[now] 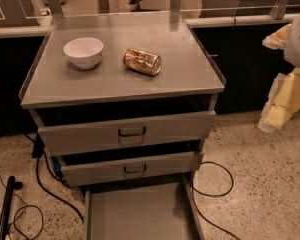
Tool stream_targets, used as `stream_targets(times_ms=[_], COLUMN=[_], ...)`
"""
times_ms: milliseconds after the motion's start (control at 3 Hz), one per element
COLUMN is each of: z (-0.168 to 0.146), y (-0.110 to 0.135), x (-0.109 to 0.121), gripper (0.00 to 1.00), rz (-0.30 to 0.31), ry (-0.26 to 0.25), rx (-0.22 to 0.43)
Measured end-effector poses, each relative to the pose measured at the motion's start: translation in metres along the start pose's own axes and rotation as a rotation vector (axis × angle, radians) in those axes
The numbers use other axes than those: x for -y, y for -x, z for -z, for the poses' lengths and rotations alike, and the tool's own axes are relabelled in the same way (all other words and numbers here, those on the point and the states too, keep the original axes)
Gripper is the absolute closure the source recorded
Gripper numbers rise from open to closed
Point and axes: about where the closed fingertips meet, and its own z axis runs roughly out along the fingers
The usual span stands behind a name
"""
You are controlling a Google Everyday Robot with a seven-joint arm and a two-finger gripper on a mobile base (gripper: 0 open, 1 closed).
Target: Place orange can into bottom drawer
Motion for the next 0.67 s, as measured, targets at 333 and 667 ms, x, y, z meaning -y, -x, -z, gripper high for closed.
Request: stream_targets(times_ms=[333, 667], z=[-0.012, -0.026], y=[-0.003, 0.010], x=[0.013, 0.027], gripper=[0.00, 0.00], rz=[-0.048, -0.069], ry=[-0.021, -0.025], rx=[0.076, 0.145])
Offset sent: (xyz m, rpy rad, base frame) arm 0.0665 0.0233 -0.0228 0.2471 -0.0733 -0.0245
